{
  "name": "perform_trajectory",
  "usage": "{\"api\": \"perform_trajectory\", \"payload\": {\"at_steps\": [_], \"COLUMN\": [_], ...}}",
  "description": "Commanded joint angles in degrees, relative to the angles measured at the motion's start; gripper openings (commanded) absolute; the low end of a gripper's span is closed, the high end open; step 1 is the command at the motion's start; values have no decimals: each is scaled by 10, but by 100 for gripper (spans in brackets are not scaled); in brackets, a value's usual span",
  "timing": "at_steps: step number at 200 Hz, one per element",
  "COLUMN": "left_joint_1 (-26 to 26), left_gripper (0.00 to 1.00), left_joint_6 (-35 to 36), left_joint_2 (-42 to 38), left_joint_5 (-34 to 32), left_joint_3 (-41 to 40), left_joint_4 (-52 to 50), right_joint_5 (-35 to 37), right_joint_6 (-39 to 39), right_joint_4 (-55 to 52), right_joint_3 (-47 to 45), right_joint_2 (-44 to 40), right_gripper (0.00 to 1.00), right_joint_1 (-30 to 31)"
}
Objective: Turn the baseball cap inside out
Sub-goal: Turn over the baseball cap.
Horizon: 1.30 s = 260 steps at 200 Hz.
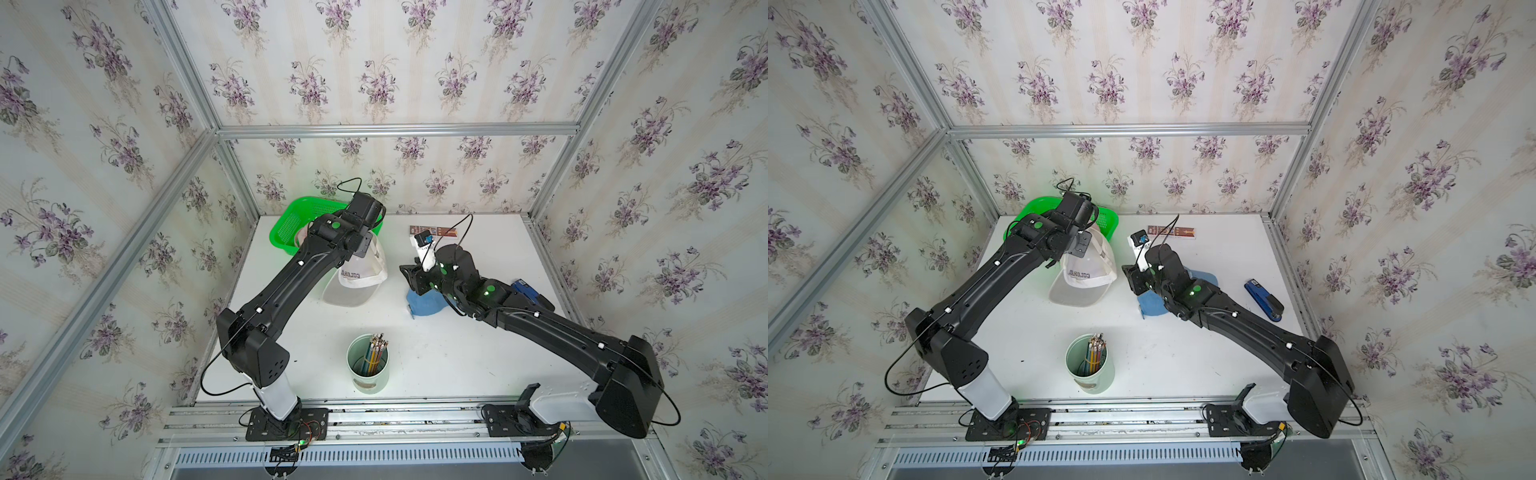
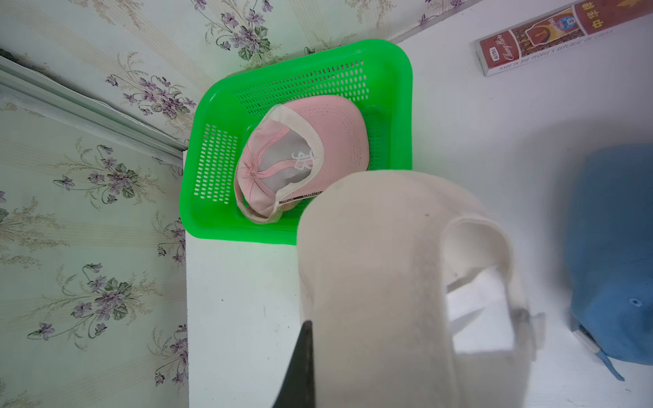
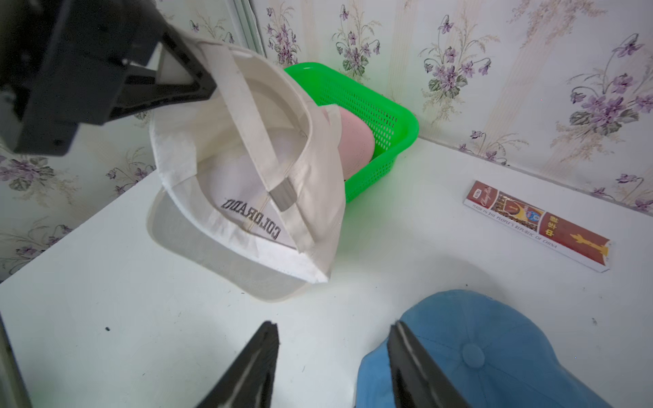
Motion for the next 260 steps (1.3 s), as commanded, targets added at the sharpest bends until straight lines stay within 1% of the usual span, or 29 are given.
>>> {"api": "perform_trajectory", "payload": {"at_steps": [1, 9, 23, 50, 70, 84, 128, 179, 208, 237, 260], "left_joint_1": [1, 0, -2, -7, -10, -11, -13, -26, -31, -42, -41], "left_gripper": [0, 0, 0, 0, 0, 0, 0, 0, 0, 0, 0], "left_joint_6": [-11, -13, -13, -13, -15, -23, -56, -65, -66, -61, -68], "left_joint_2": [7, 11, 18, 26, 26, 21, 5, 3, 5, 13, 7], "left_joint_5": [18, 20, 21, 16, 21, 37, 117, 149, 184, 177, 197], "left_joint_3": [17, 24, 33, 47, 56, 61, 68, 103, 122, 149, 148], "left_joint_4": [-19, -25, -35, -45, -46, -46, -39, -67, -69, -89, -82], "right_joint_5": [-47, -63, -79, -89, -68, -49, -27, -22, -35, -51, -53], "right_joint_6": [27, 34, 41, 53, 57, 56, 59, 59, 68, 69, 62], "right_joint_4": [65, 87, 122, 186, 224, 242, 336, 441, 471, 458, 399], "right_joint_3": [-11, -14, -11, 9, 29, 41, 49, 59, 96, 144, 197], "right_joint_2": [4, 15, 40, 93, 133, 160, 225, 282, 327, 365, 393], "right_gripper": [38, 30, 23, 15, 10, 7, 5, 5, 5, 6, 9], "right_joint_1": [20, 26, 31, 37, 42, 42, 48, 48, 48, 49, 49]}}
